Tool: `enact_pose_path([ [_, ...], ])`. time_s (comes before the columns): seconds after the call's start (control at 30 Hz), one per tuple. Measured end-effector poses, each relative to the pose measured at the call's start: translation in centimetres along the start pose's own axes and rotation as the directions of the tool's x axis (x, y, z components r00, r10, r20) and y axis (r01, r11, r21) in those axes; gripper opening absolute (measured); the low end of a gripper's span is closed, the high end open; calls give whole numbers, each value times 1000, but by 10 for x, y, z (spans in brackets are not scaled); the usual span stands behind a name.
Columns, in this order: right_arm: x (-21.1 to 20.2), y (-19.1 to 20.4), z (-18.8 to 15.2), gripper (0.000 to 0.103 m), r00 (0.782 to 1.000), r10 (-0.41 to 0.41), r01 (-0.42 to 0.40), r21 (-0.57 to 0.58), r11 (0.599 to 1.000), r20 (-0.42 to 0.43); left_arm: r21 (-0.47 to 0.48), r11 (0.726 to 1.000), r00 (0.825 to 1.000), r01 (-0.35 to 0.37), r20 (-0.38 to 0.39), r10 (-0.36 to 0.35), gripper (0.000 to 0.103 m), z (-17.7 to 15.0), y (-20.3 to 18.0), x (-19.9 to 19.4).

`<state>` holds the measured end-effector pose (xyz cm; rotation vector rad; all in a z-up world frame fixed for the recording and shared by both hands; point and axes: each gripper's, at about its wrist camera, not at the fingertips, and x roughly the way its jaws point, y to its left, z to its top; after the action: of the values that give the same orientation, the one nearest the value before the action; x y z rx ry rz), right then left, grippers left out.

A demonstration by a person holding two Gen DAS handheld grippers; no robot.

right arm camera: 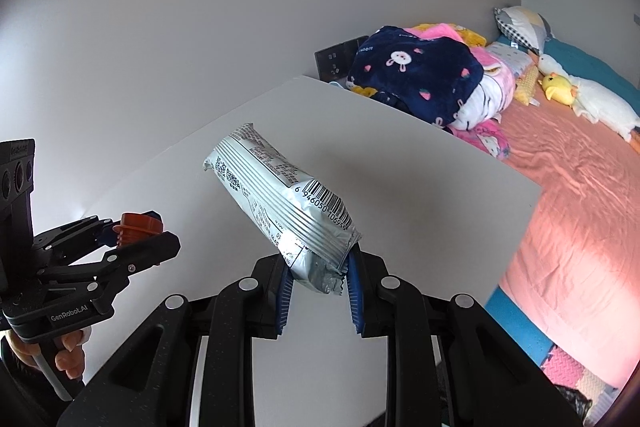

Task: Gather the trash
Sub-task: 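Carry the orange cap and foil packet in both tools over the trash bag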

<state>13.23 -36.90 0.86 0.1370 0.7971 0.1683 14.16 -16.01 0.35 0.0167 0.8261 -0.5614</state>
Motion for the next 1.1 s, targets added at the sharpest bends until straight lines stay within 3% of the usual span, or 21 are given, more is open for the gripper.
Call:
enact_pose_path([
  [1.1, -124, -38, -118, 26, 993, -96, 84, 155, 984, 69, 112, 985, 992, 127, -27, -125, 44, -58, -115, -37],
])
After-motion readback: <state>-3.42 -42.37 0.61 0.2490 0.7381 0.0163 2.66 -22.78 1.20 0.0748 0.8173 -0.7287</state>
